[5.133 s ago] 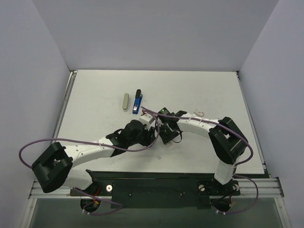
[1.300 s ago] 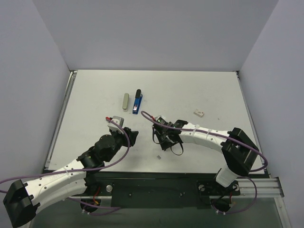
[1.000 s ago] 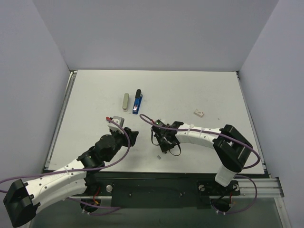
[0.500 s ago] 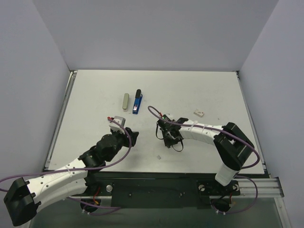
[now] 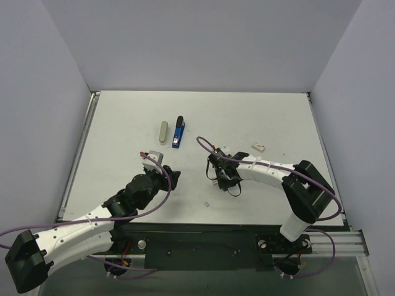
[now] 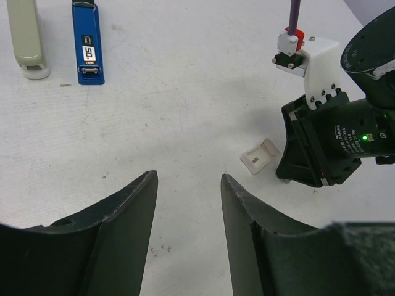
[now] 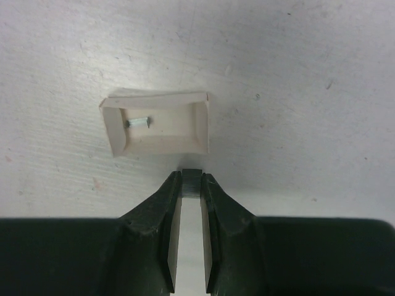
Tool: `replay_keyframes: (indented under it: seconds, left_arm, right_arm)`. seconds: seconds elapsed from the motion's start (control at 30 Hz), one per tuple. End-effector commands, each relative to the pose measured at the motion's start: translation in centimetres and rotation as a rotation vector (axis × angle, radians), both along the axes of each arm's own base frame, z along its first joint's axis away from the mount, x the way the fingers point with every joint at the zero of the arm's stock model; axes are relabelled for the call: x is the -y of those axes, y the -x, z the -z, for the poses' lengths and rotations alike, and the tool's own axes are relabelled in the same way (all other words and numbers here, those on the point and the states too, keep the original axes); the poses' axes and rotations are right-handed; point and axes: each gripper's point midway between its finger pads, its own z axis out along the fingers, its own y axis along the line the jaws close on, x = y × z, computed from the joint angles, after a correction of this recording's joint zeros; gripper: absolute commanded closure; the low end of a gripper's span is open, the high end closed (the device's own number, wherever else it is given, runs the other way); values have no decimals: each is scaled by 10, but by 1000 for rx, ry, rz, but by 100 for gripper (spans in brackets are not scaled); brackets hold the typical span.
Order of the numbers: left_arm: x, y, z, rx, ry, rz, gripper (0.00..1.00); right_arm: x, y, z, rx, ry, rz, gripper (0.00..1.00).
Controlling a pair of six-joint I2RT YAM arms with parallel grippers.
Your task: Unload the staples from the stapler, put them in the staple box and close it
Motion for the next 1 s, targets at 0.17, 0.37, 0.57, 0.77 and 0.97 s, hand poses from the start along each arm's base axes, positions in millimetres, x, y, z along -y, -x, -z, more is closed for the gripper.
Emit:
replay_keyframes:
  seconds: [0.17,0.37,0.57,0.77,0.97]
  left_arm:
    - [5,-4,-17,33,57,-1,44]
    - [3,-5,-17,35,54,-11,44]
    - [3,-5,-16,34,49,-15,44]
    - [3,-5,-15,33,48,-14,44]
    - [3,-6,-15,31,49,-14,44]
  right_arm:
    - [11,-9,-45,101,75,-31,96]
    - [2,-23,-46,109,82,-45,96]
    - [-4,-36,-43,112,62,-43,96]
    - [-6,-42,-37,104,51,-42,95]
    - [-14,-46,-33,100,26,-44,95]
